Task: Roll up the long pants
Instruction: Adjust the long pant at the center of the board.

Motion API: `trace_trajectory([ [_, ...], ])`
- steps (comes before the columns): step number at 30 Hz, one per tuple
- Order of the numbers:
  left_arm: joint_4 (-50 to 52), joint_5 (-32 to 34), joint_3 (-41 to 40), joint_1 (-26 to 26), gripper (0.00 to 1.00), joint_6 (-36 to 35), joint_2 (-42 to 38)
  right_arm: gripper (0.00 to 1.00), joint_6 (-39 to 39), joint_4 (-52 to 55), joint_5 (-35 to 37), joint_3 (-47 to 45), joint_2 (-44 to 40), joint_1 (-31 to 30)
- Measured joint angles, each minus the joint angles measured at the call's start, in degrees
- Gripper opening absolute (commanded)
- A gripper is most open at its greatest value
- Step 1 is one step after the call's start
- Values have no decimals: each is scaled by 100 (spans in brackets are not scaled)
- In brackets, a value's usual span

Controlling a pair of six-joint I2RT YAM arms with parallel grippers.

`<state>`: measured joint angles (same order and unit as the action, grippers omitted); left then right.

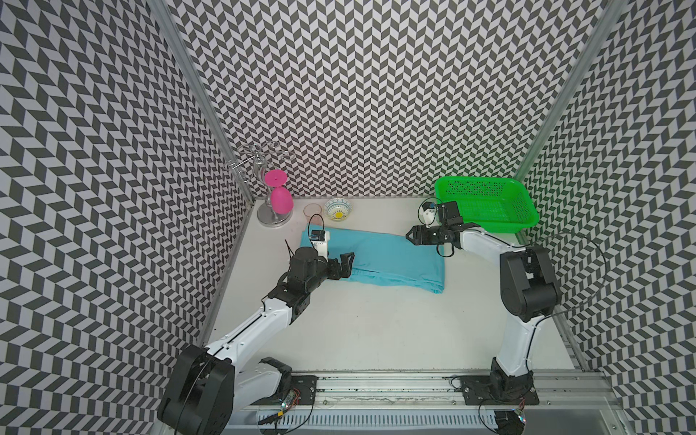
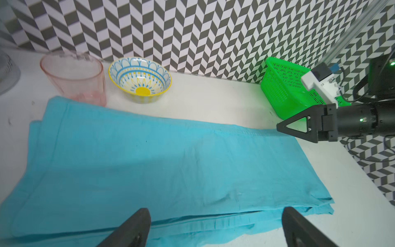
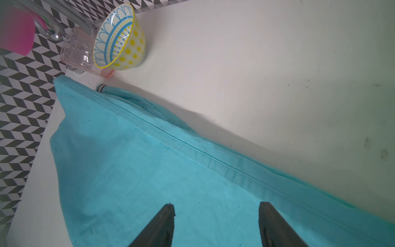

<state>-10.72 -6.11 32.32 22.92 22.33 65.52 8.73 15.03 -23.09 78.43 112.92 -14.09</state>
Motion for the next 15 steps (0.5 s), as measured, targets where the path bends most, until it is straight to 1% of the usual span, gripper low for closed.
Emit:
trace_trajectory([
  [4,-210,68,-356,0,100,603,-59,65,39,15,83,-210,33,-15],
  [8,-258,87,-468,0,100,997,-59,65,186,-79,234,-1008,-210,-31],
  [15,-435,33,-658,0,100,1456,-11,65,603,-518,369,-2660,-1394,-48],
])
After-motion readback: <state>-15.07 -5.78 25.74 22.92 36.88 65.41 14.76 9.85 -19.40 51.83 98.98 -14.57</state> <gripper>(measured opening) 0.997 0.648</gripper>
